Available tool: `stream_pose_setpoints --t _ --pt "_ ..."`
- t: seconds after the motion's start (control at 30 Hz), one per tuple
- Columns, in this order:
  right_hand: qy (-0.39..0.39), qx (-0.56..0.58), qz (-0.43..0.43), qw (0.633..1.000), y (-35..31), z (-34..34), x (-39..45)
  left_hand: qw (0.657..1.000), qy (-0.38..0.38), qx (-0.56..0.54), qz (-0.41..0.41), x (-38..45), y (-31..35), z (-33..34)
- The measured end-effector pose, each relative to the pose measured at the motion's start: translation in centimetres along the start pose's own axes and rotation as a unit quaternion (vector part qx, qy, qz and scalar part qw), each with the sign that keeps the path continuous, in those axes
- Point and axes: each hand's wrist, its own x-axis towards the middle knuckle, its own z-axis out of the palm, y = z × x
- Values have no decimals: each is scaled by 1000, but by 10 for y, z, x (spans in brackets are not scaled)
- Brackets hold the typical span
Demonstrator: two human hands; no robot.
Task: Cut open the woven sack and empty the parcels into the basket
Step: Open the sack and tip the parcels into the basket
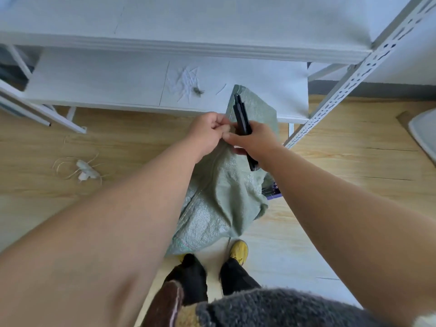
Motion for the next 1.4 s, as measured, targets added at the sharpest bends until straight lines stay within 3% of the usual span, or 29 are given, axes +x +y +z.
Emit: stream_pose_setpoints --t 0.07,0.13,0.2,0.27,0.37,0.47,0.67,0.83,0.97,1.03,1.2,1.4 --pt "23 -80 -7 997 5 11 1 1000 2 -29 -12 -7 -5 -6" --pt "108 -101 -1 989 10 18 4 997 23 -70 -33 -13 -20 -12" --pt "178 -64 5 982 11 17 5 997 48 0 -66 -20 -54 -20" --pt "213 -47 1 976 12 12 6 981 -27 157 -113 -34 -100 -29" --pt "233 -61 -11 970 14 7 10 908 -170 307 -227 -59 -168 -25" --pt "246 -81 -31 965 17 14 19 864 -215 338 -304 -75 -207 -3" --pt "285 -87 -54 953 23 35 30 834 -234 401 -298 -63 -232 4" --pt "280 -123 -63 950 22 44 31 873 -171 365 -273 -62 -224 0" --pt "244 -153 -47 956 20 49 28 936 31 246 -250 -59 -210 -17" --pt "236 -163 -34 957 20 46 25 949 75 204 -228 -53 -194 -25" --pt "266 -156 -8 951 7 12 13 982 84 124 -112 -34 -118 -35" --pt "344 -45 3 938 -3 -56 -3 984 89 143 52 -10 -10 -37"
